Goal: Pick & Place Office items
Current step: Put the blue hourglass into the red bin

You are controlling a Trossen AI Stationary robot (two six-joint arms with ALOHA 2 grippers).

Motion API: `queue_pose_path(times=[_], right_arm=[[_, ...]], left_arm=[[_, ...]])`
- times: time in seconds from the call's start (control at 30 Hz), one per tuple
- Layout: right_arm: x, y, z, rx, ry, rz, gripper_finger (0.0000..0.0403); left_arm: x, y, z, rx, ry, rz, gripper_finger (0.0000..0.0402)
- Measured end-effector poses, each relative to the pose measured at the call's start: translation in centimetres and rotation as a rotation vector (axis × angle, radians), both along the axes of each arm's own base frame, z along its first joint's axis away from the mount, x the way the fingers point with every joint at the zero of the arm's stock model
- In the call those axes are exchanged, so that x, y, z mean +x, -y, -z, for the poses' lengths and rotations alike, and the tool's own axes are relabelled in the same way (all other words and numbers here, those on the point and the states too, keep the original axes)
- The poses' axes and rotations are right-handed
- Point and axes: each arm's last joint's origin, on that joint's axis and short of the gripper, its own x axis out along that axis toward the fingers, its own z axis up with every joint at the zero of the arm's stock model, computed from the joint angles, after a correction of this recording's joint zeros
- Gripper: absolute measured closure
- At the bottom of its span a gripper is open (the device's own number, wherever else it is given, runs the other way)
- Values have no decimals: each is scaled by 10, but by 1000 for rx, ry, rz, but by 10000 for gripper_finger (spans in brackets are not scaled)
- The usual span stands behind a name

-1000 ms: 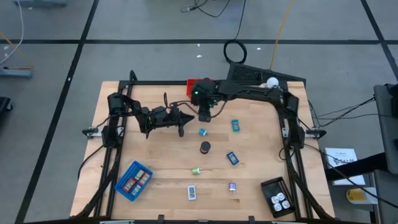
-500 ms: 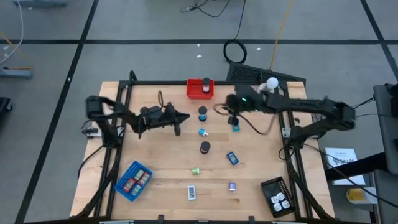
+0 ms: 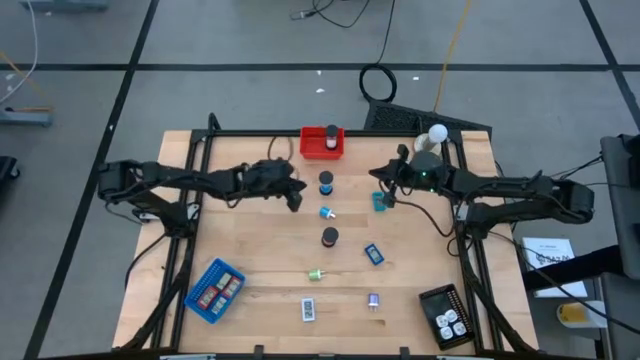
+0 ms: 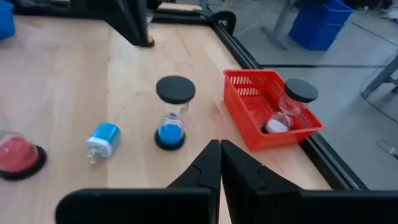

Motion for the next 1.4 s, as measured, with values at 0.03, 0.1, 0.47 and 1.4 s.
queue_pose_path(times=[0.03, 0.1, 0.47, 1.4], right_arm=[[0, 1, 0, 5, 8, -8, 401], [0, 1, 0, 18, 11, -26, 400], [-1, 1, 1, 28, 0, -96, 402], [-1, 0, 2, 20, -11, -118, 402]], left_arm=[[4, 0, -6, -1, -18, -4, 336], [12, -1, -17, -8, -48, -5, 303], [58, -24, -31, -79, -185, -86, 91], [106, -53, -4, -16, -394, -53, 142]])
